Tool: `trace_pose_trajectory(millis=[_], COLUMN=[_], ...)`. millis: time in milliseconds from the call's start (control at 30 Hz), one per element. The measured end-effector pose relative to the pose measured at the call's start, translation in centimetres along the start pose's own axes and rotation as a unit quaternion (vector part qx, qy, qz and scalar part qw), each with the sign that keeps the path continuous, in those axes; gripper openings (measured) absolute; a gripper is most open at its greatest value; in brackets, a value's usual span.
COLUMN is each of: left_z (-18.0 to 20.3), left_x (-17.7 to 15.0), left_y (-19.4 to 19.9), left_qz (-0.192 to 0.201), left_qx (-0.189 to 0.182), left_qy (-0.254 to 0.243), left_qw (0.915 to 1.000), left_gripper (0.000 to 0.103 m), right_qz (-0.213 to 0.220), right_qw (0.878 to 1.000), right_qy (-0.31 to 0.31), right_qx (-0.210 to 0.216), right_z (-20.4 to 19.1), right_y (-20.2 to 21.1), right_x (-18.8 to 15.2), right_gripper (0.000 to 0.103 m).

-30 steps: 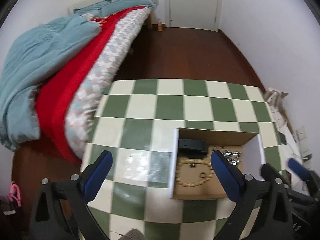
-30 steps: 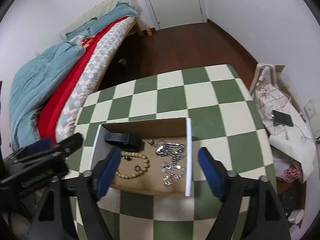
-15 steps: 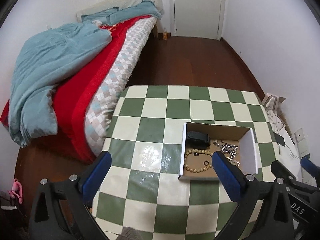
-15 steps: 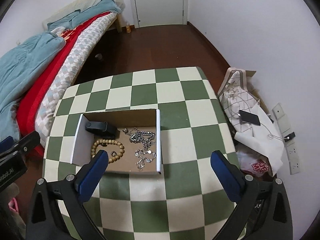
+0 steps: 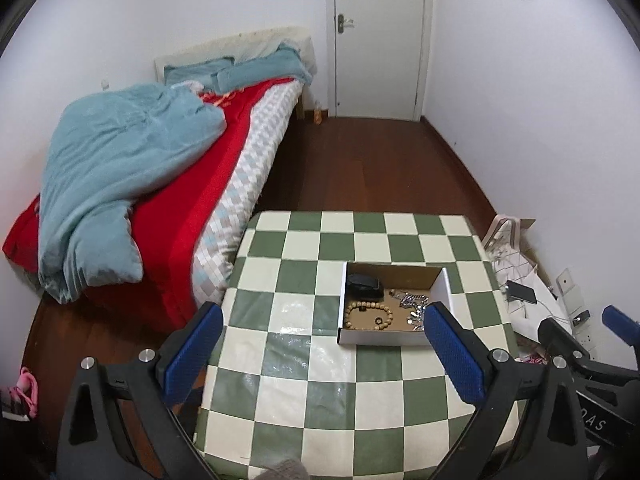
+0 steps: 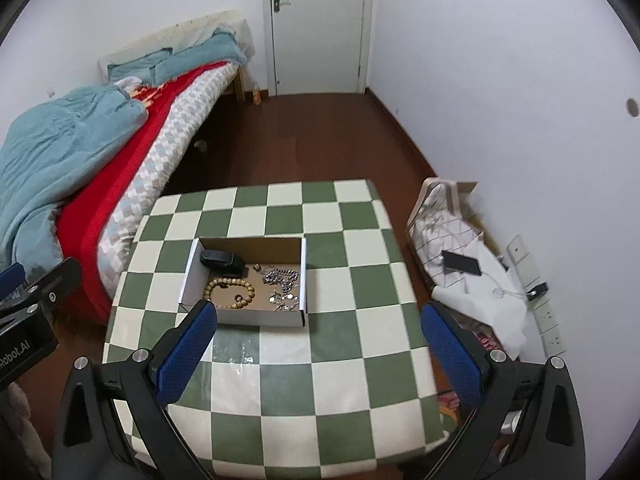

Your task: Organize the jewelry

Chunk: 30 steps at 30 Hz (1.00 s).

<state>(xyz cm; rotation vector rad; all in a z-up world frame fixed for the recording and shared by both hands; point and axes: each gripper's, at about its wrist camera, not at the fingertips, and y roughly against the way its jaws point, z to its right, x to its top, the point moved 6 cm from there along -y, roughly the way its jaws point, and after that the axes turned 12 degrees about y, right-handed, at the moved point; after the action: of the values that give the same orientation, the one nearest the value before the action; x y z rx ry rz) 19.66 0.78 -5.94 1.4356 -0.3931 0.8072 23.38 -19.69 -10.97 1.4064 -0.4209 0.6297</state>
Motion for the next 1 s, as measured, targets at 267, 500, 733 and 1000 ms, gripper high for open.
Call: trace_pose_trajectory(millis=[267,500,733,1000], left_z=[-0.1,-0.3,-0.6,-0.7], left_x=[0.8,1.2,1.3,1.3], left_y=[4.1,5.7,5.9,5.9], left_qz=[0.008,0.003,-0.001,-0.001], left_qx=[-0.010,-0.007,-0.005,-0.006], left_qy=[0.001,0.000,0.008,0.011], left_qw=[0.9999,1.0000,0.9999,0.9999], left_gripper=[0.102,0.102,0.102,0.102], right_qz=[0.023,0.023,0.023,0.017], right_qw=[1.000,1.000,1.000,1.000], right_qy=[0.006,0.007,0.019,0.024], right_qx=[-0.011,-0.006,-0.007,-0.003], right_z=[0.5,0.6,0.3,0.1], right_y=[6.3,8.7,9.8,9.6], right_x=[0.5,1.6,2.6,2.8], right_gripper=[0.103,0.103,0.103,0.103])
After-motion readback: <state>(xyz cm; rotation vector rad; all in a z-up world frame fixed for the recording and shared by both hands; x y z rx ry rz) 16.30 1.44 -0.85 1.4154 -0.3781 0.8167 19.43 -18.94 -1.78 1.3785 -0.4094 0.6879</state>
